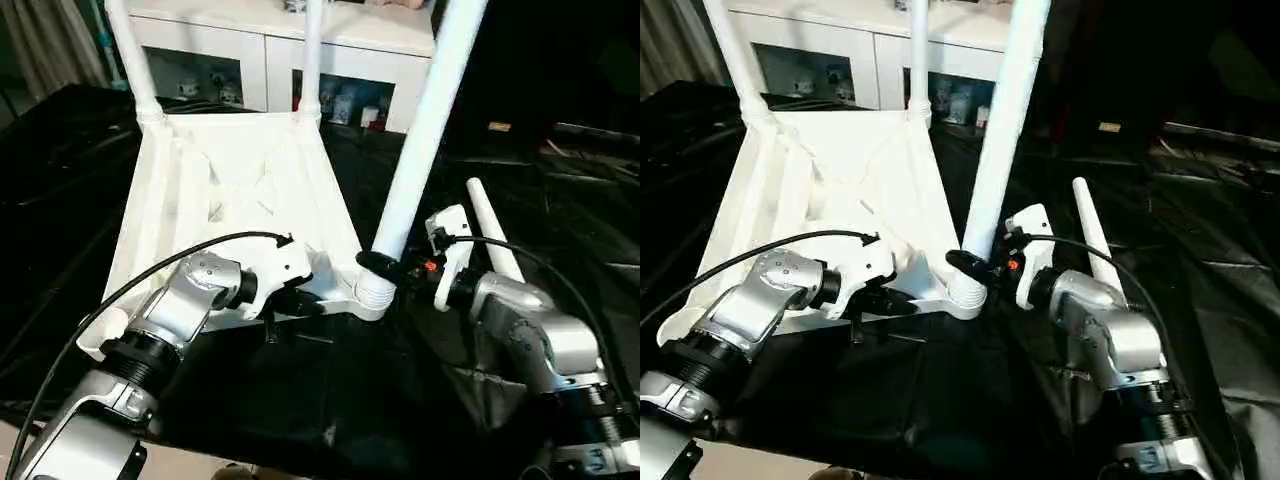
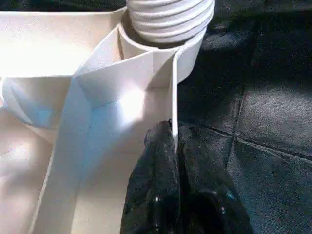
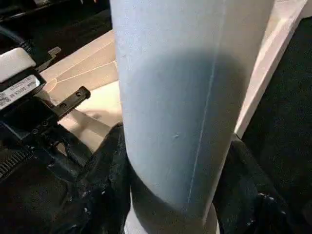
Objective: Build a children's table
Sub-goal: Insert table leg to table base
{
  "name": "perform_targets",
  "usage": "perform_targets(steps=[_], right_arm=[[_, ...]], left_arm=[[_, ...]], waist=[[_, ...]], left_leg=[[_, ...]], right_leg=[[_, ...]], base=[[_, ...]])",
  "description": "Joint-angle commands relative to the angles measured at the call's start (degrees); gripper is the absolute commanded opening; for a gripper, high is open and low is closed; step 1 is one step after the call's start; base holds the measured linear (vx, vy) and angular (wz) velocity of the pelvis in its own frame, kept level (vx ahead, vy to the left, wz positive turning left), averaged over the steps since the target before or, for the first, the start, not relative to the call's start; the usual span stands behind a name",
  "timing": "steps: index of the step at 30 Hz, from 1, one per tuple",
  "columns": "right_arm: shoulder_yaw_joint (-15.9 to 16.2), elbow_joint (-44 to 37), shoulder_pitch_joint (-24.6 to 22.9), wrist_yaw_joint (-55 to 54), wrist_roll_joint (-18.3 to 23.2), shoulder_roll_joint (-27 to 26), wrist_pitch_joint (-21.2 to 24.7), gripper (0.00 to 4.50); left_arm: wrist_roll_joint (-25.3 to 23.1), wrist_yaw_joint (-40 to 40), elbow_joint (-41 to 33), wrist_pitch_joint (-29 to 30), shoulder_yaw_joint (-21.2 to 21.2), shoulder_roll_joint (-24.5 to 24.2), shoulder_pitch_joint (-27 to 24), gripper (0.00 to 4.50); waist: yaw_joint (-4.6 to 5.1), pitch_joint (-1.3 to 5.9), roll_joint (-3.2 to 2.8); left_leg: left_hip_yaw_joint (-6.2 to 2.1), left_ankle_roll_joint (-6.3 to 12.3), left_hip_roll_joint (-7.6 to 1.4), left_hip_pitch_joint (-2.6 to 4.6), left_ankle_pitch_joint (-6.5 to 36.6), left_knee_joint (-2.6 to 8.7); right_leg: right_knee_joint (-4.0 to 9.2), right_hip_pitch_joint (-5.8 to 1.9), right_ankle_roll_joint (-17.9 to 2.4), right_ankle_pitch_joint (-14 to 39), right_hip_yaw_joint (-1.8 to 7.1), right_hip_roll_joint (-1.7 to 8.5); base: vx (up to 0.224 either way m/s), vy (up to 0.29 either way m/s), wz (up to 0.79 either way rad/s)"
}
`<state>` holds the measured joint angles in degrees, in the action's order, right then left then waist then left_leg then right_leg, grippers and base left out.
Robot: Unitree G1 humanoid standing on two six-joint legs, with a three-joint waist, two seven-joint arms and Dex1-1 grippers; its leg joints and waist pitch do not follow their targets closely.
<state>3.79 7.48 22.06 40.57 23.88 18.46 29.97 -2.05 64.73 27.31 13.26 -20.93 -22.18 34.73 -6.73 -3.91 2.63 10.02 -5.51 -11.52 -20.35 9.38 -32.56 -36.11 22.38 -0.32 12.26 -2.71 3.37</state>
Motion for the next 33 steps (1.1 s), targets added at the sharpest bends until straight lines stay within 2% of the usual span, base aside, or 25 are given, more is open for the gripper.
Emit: perform_targets(steps=[1,6,12,20,28,30,31,33], right_arm=[[0.0,-0.8,0.6,0.2,-0.8,0.5,0.8,1.87],[0.3,1.4,1.7,-0.9,-2.2,-0.5,-0.6,1.87],[1.3,3.6,3.0,-1.5,-3.4,-1.0,-1.8,1.87],[1.3,4.4,3.9,-0.5,-3.3,-1.7,-1.4,1.87],[-1.2,5.4,3.0,-0.9,-1.5,-2.3,-0.7,1.86],[-2.9,5.7,1.8,-1.6,-0.7,-2.8,-1.1,1.86],[-3.2,5.7,1.6,-1.7,-0.6,-2.9,-1.3,1.86],[-4.0,5.8,0.7,-2.2,-0.3,-3.1,-1.7,1.86]], left_arm=[[0.9,-0.3,1.1,-1.3,1.2,0.3,0.7,0.0],[0.8,0.2,1.2,-1.5,1.1,0.1,0.6,0.0],[0.7,0.6,0.9,-1.6,0.8,-0.1,0.4,0.0],[0.8,0.6,0.7,-1.6,0.8,-0.2,0.2,0.0],[0.8,0.7,1.0,-1.8,0.9,-0.1,0.3,0.0],[0.8,0.5,1.2,-1.9,0.9,0.1,0.3,0.0],[0.8,0.5,1.2,-1.9,0.9,0.1,0.3,0.0],[0.8,0.5,1.3,-1.9,1.0,0.2,0.4,0.0]], waist=[[-0.18,3.25,-0.04],[-0.1,3.2,-0.07],[-0.02,3.2,-0.25],[0.04,3.09,-0.18],[0.04,3.05,-0.35],[0.06,3.08,-0.36],[0.04,3.12,-0.57],[0.01,3.15,-0.52]], left_leg=[[-0.52,0.2,-1.66,0.22,13.3,3.79],[-0.55,-0.11,-1.64,0.25,14.0,3.85],[-0.59,-0.28,-1.67,0.21,13.8,3.89],[-0.58,-0.22,-1.7,0.21,14.1,3.96],[-0.58,-0.2,-1.72,0.26,14.5,3.99],[-0.57,-0.22,-1.71,0.2,14.4,3.99],[-0.56,-0.28,-1.71,0.2,14.3,3.98],[-0.51,-0.16,-1.69,0.22,14.1,3.94]], right_leg=[[5.48,-2.09,-9.0,14.9,2.78,4.74],[5.67,-2.0,-8.7,16.7,2.78,4.81],[5.48,-2.04,-9.0,15.3,2.8,4.73],[5.53,-1.98,-9.0,15.8,2.83,4.77],[5.61,-1.92,-9.1,16.0,2.86,4.79],[5.58,-1.94,-9.2,15.4,2.84,4.75],[5.57,-1.93,-9.3,14.7,2.87,4.7],[5.56,-1.97,-9.5,14.3,2.85,4.73]], base=[[0.0,0.0,0.0],[0.0,0.0,0.0],[0.0,0.0,0.0],[0.0,0.0,0.0],[0.0,0.0,0.0],[0.0,0.0,0.0],[0.0,0.0,0.0],[0.0,0.0,0.0]])
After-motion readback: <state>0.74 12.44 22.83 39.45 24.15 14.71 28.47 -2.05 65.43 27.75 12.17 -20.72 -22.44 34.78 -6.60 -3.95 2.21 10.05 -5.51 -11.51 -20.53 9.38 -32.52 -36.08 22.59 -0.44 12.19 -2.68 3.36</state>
